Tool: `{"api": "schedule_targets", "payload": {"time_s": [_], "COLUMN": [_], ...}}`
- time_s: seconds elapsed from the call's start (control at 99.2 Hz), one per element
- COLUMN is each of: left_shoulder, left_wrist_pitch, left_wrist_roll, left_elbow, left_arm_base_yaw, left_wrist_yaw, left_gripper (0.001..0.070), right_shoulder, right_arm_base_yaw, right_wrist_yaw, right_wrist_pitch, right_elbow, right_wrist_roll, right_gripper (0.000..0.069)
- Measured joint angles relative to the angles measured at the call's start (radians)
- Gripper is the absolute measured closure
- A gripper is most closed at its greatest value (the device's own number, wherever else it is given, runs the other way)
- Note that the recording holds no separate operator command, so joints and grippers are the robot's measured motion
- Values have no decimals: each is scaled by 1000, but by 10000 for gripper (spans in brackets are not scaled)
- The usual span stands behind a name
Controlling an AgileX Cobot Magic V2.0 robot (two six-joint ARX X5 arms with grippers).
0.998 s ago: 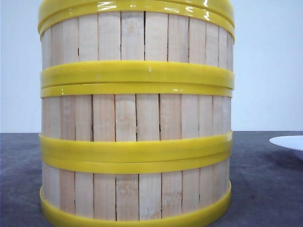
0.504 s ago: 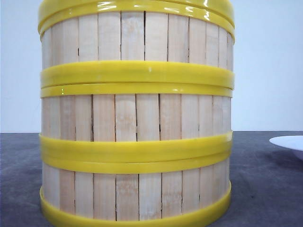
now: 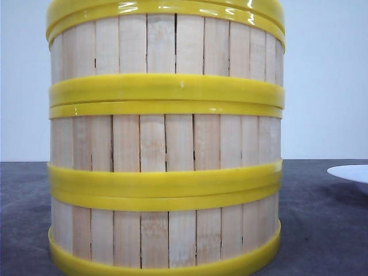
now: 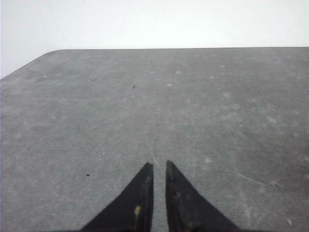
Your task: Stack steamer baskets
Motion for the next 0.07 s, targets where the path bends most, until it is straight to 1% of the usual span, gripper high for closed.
{"api": "schedule_targets", "payload": {"time_s": [0.071], "left_shoulder": [0], "left_wrist_pitch": [0], "left_wrist_roll": [0], "left_elbow": [0], "left_arm_base_yaw": [0], "left_wrist_yaw": [0], "left_gripper": [691], "right_shoulder": [0], "right_arm_base_yaw": [0], "right_wrist_yaw": [0], "right_wrist_pitch": [0], "right_elbow": [0], "right_wrist_roll": [0], "right_gripper": [681]}}
